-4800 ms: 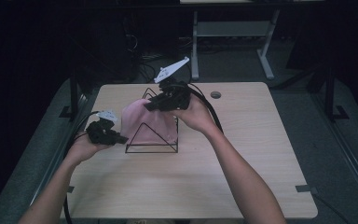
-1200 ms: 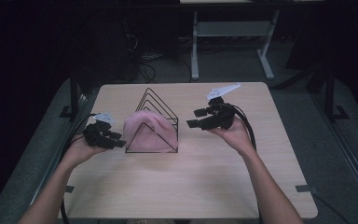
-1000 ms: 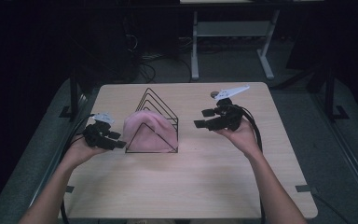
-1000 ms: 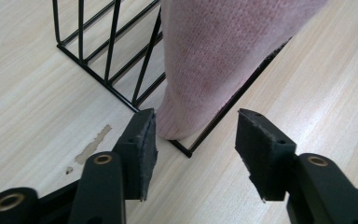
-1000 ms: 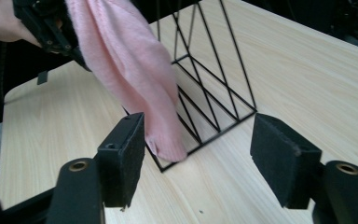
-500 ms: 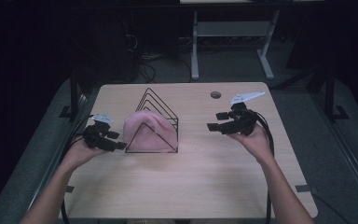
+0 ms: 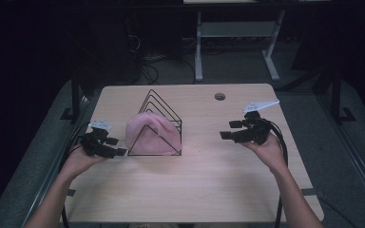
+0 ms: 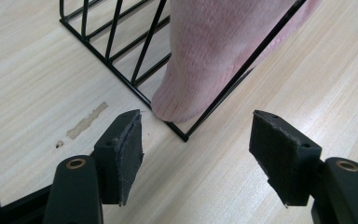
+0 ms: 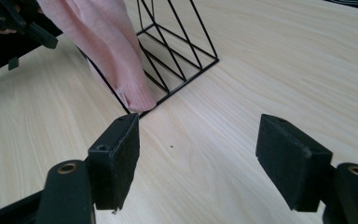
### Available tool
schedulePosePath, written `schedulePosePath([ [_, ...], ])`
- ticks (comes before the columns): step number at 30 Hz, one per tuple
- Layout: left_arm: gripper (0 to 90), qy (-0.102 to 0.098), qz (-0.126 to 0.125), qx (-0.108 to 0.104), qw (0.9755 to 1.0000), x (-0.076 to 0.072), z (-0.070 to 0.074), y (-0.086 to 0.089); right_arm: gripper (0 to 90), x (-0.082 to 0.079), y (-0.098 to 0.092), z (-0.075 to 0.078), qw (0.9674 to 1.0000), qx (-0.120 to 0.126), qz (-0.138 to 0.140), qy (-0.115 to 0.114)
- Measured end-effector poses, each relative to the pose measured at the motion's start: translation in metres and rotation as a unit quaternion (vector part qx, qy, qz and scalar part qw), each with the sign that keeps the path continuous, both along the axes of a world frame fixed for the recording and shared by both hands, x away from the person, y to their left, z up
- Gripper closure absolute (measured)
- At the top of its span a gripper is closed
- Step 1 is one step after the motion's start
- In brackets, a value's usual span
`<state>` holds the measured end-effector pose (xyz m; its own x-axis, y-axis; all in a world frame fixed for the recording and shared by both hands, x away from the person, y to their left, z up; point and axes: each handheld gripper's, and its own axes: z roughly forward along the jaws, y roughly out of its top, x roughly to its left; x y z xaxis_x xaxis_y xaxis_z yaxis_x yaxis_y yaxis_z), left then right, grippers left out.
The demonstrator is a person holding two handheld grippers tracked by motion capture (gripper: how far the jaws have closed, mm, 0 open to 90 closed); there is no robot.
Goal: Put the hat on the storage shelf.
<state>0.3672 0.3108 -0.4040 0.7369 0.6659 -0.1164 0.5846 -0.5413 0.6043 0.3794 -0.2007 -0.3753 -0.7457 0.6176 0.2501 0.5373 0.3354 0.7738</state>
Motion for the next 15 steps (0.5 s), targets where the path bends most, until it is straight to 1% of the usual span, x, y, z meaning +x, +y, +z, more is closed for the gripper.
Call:
schedulePosePath([
  [3, 33.5, -0.001, 0.0, 0.001, 1.0, -0.001, 0.0, 0.0, 29.6, -0.003, -0.005, -0.003, 1.0, 0.002, -0.006, 0.001],
  [4, 33.3, -0.001, 0.002, -0.002, 1.0, -0.002, 0.0, 0.0, 29.4, -0.004, -0.007, -0.004, 1.0, 0.003, -0.008, 0.002],
  [6, 33.3, -0.002, 0.003, -0.002, 1.0, -0.003, 0.0, 0.001, 29.4, -0.005, -0.011, -0.005, 0.9999, 0.003, -0.011, 0.004],
  [7, 33.2, -0.003, 0.008, -0.007, 0.9999, -0.004, 0.0, 0.0, 29.2, -0.006, -0.014, -0.006, 0.9999, 0.003, -0.012, 0.001],
  [8, 33.3, -0.003, 0.009, -0.008, 0.9999, -0.004, 0.0, 0.0, 29.0, -0.008, -0.016, -0.007, 0.9999, 0.004, -0.015, 0.006],
  [9, 33.2, -0.004, 0.007, -0.005, 1.0, -0.005, 0.0, 0.001, 29.0, -0.008, -0.018, -0.007, 0.9998, 0.004, -0.018, 0.006],
  [10, 33.0, -0.005, 0.009, -0.009, 0.9999, -0.005, -0.001, 0.001, 29.0, -0.009, -0.02, -0.008, 0.9998, 0.006, -0.02, 0.005],
  [11, 32.9, -0.006, 0.006, -0.005, 0.9999, -0.006, 0.0, 0.002, 29.0, -0.01, -0.022, -0.009, 0.9997, 0.007, -0.022, 0.001],
  [12, 32.8, -0.007, 0.01, -0.008, 0.9999, -0.006, -0.001, 0.002, 29.0, -0.011, -0.024, -0.01, 0.9997, 0.007, -0.024, 0.005],
  [15, 32.3, -0.007, 0.011, -0.011, 0.9999, -0.008, -0.002, 0.003, 28.9, -0.014, -0.028, -0.013, 0.9996, 0.006, -0.028, 0.007],
])
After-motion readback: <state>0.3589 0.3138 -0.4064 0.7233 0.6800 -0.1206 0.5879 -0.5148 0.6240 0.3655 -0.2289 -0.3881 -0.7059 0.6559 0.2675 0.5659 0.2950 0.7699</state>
